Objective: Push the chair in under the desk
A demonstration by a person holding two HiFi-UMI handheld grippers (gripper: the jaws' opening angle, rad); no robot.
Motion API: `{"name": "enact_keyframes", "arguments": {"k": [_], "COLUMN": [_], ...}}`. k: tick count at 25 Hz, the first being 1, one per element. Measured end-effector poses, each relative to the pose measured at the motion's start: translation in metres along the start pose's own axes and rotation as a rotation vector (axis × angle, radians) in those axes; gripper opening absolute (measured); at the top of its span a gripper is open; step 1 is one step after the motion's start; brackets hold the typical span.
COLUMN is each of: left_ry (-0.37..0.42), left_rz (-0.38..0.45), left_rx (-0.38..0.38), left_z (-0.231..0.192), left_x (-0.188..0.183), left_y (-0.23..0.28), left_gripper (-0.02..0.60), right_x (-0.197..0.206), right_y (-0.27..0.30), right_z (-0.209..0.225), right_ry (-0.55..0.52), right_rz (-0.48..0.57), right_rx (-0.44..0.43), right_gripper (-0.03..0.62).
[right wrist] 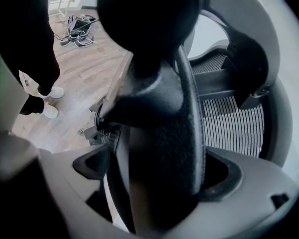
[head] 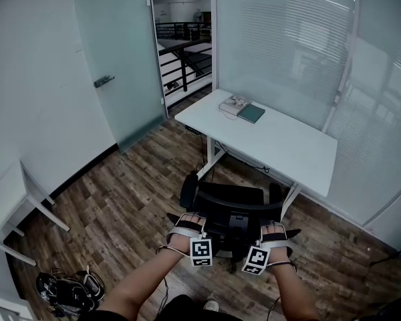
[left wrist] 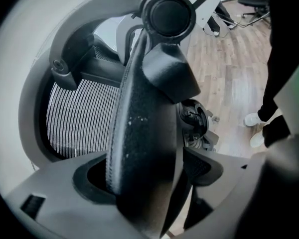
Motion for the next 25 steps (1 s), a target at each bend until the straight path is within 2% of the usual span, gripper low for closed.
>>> {"name": "enact_keyframes", "arguments": {"k": [12,18,22,25], "left_ry": [0.021,0.035,0.067,0.062], "left_rz": [0.027,0.056,0.096,0.11], "left_rx": [-0.033,-0.072,-0.052,-0.057], "left_z": [-0.022,-0.042,-0.057,-0.071], "left_x": [0.021,0.051,0.072,0.088], "left_y": [0.03,0.054,0.071,0.086], "left_gripper": [0.42,0.413,0.407,0.408], "right_x": [-0.012,-0.036,-0.054,-0.066], "right_y": [0.031,0.053,0.066,0.08], "right_z": [0.018,0.024,0.033,0.046], "right_ry": [0.021,0.066,0.095,0.104], "right_rz": [-0.021,-0.07,-0.107,-0.125], "right_rx": [-0.001,-0.112,-0.102,-0.061], "right_gripper": [0.531,0.508,0.509,0.509]}}
Point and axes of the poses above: the fingertips, and each gripper's own axes: y forward along the fingers, z to its right, x out of its underside, the point moved 6 cm from there along -y, backward along the fingers, and after that the axes turned 7 degrees about y, right-handed, at the moved point
